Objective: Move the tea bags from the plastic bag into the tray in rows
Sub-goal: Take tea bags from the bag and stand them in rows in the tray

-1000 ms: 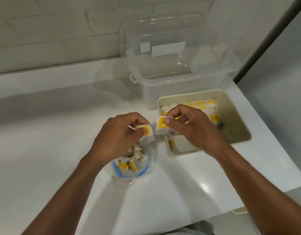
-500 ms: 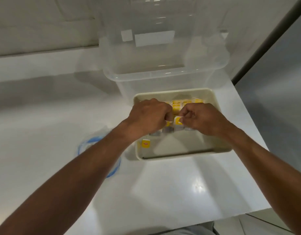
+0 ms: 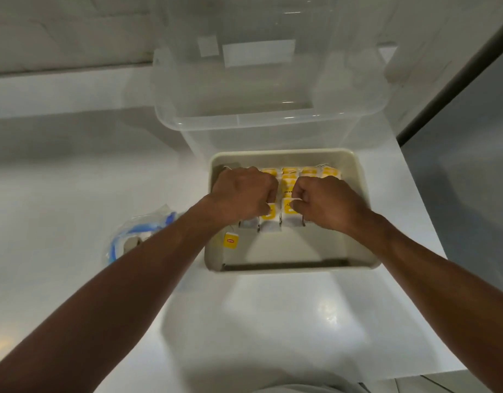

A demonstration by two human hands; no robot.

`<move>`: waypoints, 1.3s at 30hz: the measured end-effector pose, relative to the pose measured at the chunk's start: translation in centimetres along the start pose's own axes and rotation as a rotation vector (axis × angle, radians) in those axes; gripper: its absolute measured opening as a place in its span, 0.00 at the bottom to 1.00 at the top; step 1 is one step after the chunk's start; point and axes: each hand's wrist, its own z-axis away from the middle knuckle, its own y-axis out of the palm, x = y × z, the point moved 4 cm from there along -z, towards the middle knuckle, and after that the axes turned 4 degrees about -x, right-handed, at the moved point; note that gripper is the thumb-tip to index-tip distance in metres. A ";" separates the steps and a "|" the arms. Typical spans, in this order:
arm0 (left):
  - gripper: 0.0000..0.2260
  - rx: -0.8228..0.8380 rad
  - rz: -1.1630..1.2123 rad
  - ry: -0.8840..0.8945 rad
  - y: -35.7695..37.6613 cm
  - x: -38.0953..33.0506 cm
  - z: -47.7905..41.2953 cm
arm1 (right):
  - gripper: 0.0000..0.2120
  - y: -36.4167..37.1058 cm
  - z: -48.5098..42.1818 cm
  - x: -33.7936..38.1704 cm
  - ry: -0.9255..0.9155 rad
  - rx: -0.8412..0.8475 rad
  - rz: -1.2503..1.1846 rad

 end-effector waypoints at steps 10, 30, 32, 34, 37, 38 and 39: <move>0.22 -0.135 -0.159 0.084 -0.8 -0.8 2.1 | 0.16 -0.3 2.3 0.7 -0.027 0.046 0.156; 0.04 -0.194 -0.358 0.001 -4.7 1.6 1.9 | 0.16 0.6 1.9 2.3 -0.027 0.023 0.070; 0.04 -0.115 -0.405 0.042 -4.9 1.7 2.0 | 0.15 0.7 1.7 3.3 -0.048 0.072 0.072; 0.05 -0.046 -0.447 0.085 -4.5 1.3 2.2 | 0.14 0.7 1.5 4.4 -0.078 0.096 0.112; 0.04 -0.004 -0.531 0.123 -3.1 0.6 2.6 | 0.15 0.8 1.2 5.3 -0.102 0.085 0.208; 0.04 0.004 -0.554 0.124 -2.8 0.5 2.6 | 0.16 0.9 1.0 5.5 -0.110 0.078 0.227; 0.04 0.012 -0.569 0.121 -2.6 0.5 2.5 | 0.15 0.9 0.9 5.5 -0.110 0.076 0.234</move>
